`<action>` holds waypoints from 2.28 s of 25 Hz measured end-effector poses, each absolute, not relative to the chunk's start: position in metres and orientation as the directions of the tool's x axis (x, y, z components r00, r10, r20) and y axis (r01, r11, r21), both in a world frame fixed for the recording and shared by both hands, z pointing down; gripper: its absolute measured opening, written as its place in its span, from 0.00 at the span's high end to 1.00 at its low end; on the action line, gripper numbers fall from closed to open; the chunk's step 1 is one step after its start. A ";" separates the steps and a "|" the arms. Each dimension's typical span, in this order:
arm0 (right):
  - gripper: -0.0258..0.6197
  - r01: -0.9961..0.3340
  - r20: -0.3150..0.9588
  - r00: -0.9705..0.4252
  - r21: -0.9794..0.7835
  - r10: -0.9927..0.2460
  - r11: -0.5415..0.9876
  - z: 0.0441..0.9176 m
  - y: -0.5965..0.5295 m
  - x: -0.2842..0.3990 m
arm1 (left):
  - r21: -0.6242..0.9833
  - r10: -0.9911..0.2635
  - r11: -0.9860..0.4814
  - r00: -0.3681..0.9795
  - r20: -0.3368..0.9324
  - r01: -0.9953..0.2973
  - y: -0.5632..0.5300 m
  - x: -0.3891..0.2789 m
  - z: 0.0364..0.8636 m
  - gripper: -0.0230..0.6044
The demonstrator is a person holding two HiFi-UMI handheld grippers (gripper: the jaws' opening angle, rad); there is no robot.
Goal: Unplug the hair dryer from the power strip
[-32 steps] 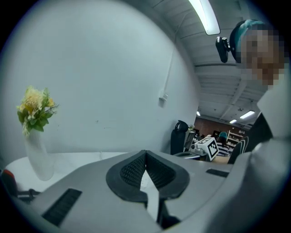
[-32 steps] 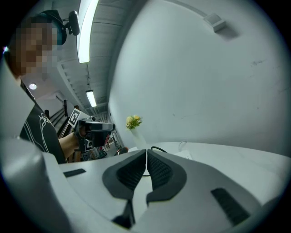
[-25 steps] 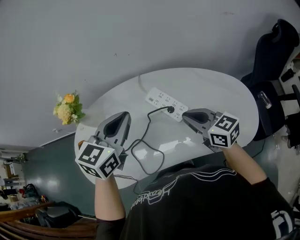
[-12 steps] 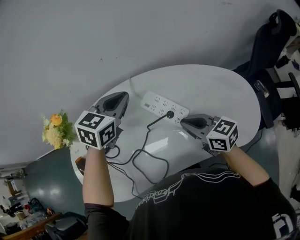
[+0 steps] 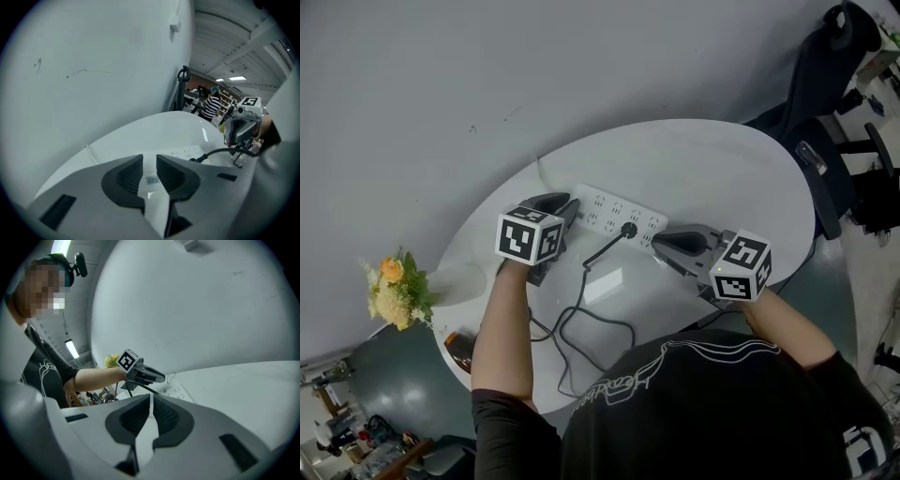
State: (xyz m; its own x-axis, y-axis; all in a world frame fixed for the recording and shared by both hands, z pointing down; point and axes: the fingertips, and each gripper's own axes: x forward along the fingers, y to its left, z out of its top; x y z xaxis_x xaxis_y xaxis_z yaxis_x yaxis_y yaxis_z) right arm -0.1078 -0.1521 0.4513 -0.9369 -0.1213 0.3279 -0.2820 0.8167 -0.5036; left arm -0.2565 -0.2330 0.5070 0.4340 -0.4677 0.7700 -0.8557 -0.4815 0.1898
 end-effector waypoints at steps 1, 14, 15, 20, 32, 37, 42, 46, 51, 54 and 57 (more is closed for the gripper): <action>0.96 -0.282 0.326 -0.937 -0.507 -0.122 0.814 0.453 -0.152 -0.109 | 0.198 -0.453 -0.480 0.435 0.779 -0.855 -0.234 -0.255 0.513 0.81; 0.96 -0.312 0.362 -0.925 -0.546 -0.117 0.778 0.470 -0.148 -0.108 | 0.212 -0.351 -0.484 0.410 0.842 -0.849 -0.238 -0.246 0.551 0.54; 0.96 -0.313 0.362 -0.925 -0.547 -0.118 0.776 0.471 -0.149 -0.107 | 0.207 -0.351 -0.483 0.405 0.844 -0.851 -0.239 -0.246 0.552 0.54; 0.96 -0.319 0.372 -0.921 -0.538 -0.121 0.780 0.475 -0.153 -0.109 | 0.209 -0.340 -0.476 0.398 0.852 -0.854 -0.241 -0.246 0.554 0.53; 0.85 -0.286 0.488 -0.866 -0.315 -0.104 0.905 0.502 -0.167 -0.134 | 0.223 -0.317 -0.463 0.395 0.862 -0.858 -0.242 -0.246 0.557 0.53; 0.84 -0.268 0.513 -0.848 -0.196 -0.135 0.943 0.507 -0.174 -0.149 | 0.224 -0.308 -0.460 0.392 0.867 -0.859 -0.243 -0.246 0.557 0.53; 0.87 -0.227 0.533 -0.836 -0.117 -0.132 0.967 0.513 -0.171 -0.162 | 0.223 -0.308 -0.459 0.390 0.868 -0.860 -0.243 -0.245 0.558 0.53; 0.90 -0.215 0.534 -0.833 -0.073 -0.143 0.974 0.518 -0.172 -0.166 | 0.224 -0.301 -0.450 0.383 0.873 -0.865 -0.243 -0.246 0.559 0.52; 0.92 -0.165 0.540 -0.831 -0.005 -0.137 0.986 0.517 -0.171 -0.167 | 0.223 -0.275 -0.441 0.368 0.888 -0.869 -0.244 -0.246 0.560 0.52; 0.92 -0.184 0.541 -0.831 -0.047 -0.130 0.982 0.519 -0.173 -0.165 | 0.223 -0.269 -0.441 0.365 0.891 -0.869 -0.244 -0.246 0.560 0.52; 0.92 -0.250 0.522 -0.843 -0.164 -0.131 0.954 0.519 -0.181 -0.160 | 0.227 -0.278 -0.429 0.366 0.888 -0.875 -0.243 -0.245 0.560 0.52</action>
